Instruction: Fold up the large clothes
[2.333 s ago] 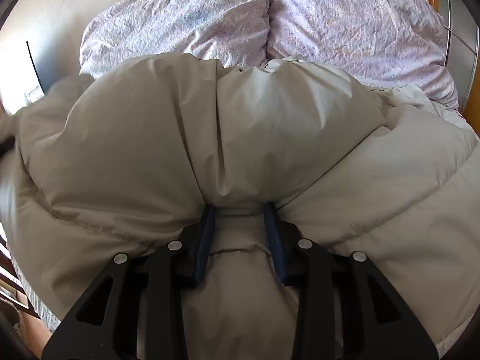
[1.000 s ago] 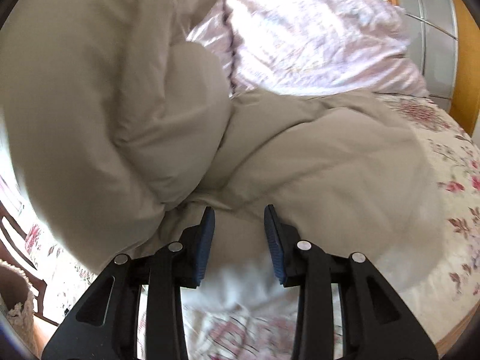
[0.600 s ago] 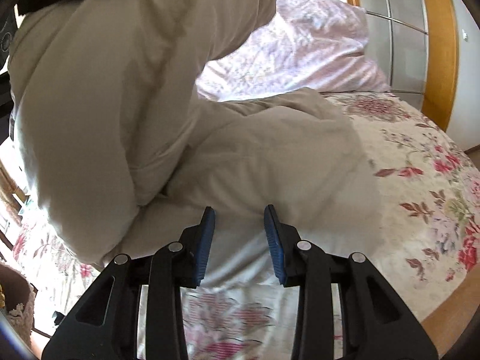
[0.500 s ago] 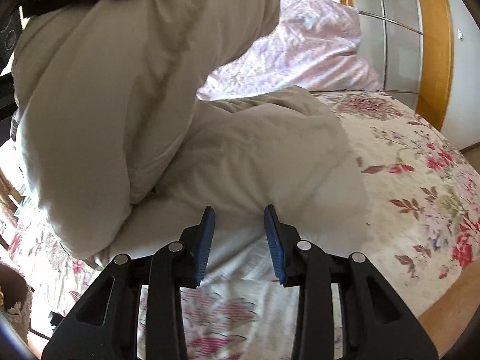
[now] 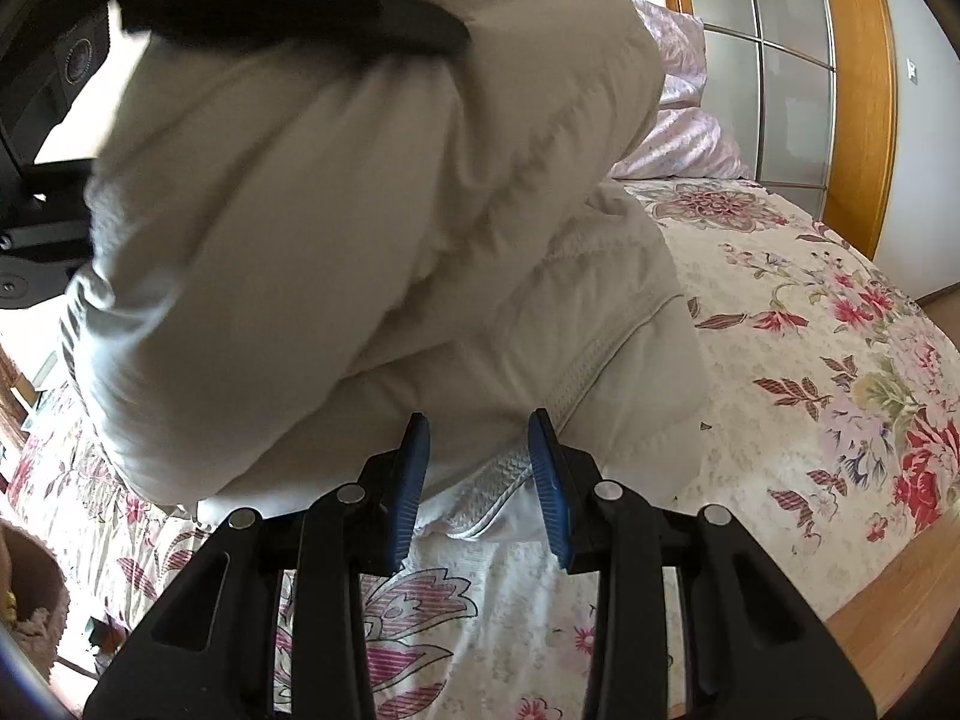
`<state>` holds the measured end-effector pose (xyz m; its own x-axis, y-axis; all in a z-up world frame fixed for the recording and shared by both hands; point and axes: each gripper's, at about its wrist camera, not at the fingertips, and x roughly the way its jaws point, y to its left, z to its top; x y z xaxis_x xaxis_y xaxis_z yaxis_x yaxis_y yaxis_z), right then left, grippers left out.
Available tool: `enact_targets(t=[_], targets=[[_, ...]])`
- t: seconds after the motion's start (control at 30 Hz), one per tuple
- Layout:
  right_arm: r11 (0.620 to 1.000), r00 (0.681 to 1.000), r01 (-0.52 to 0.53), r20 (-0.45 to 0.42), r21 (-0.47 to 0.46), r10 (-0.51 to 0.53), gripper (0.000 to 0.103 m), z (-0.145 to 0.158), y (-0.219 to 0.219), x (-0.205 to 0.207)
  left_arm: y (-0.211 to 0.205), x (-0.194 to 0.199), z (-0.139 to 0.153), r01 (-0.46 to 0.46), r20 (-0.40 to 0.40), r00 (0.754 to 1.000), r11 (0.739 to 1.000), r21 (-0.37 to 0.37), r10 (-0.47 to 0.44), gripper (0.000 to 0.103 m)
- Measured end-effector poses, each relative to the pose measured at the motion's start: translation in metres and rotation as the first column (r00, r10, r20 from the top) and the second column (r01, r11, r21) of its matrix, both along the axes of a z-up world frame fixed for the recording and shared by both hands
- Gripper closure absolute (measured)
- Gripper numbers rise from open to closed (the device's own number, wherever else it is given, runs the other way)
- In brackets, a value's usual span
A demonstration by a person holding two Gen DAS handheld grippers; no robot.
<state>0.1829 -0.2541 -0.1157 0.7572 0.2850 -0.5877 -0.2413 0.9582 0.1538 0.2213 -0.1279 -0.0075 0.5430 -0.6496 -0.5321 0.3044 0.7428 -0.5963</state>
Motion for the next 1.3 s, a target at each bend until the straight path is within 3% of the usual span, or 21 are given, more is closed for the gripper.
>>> enact_targets(t=[0.17, 0.27, 0.4, 0.63, 0.73, 0.87, 0.97, 1.07, 1.3], targets=[[1.000, 1.000, 0.005, -0.003, 0.003, -0.005, 0.066, -0.003, 0.001, -0.001, -0.007, -0.005, 0.013, 0.060, -0.005, 0.998, 0.997, -0.055, -0.060, 0.032], [1.000, 1.000, 0.004, -0.006, 0.003, -0.004, 0.066, -0.004, 0.001, 0.000, -0.007, -0.011, 0.022, 0.082, 0.003, 0.997, 0.995, -0.064, -0.082, 0.028], [1.000, 1.000, 0.006, -0.011, 0.007, -0.006, 0.066, -0.005, 0.000, 0.001, 0.002, -0.025, 0.036, 0.072, 0.034, 0.997, 0.996, -0.052, -0.070, 0.026], [1.000, 1.000, 0.006, -0.011, 0.007, -0.006, 0.066, -0.005, 0.000, 0.003, 0.045, -0.044, 0.047, -0.095, 0.093, 0.992, 0.990, 0.105, 0.085, 0.025], [1.000, 1.000, 0.007, -0.011, 0.006, -0.006, 0.066, -0.005, 0.000, 0.003, 0.063, -0.047, 0.044, -0.174, 0.108, 0.982, 0.971, 0.166, 0.157, 0.025], [1.000, 1.000, 0.006, -0.011, 0.006, -0.006, 0.065, -0.005, -0.001, 0.003, 0.073, -0.048, 0.032, -0.263, 0.147, 0.962, 0.920, 0.291, 0.228, 0.025], [1.000, 1.000, 0.007, -0.010, 0.006, -0.007, 0.065, -0.005, -0.001, 0.003, 0.073, -0.044, 0.020, -0.285, 0.153, 0.957, 0.891, 0.352, 0.246, 0.025], [1.000, 1.000, 0.007, -0.010, 0.004, -0.007, 0.065, -0.006, -0.001, 0.003, 0.067, -0.043, 0.010, -0.278, 0.154, 0.960, 0.880, 0.386, 0.235, 0.025], [1.000, 1.000, 0.007, -0.010, 0.008, -0.007, 0.065, -0.006, -0.004, 0.004, 0.055, -0.036, 0.001, -0.261, 0.157, 0.964, 0.886, 0.383, 0.216, 0.025]])
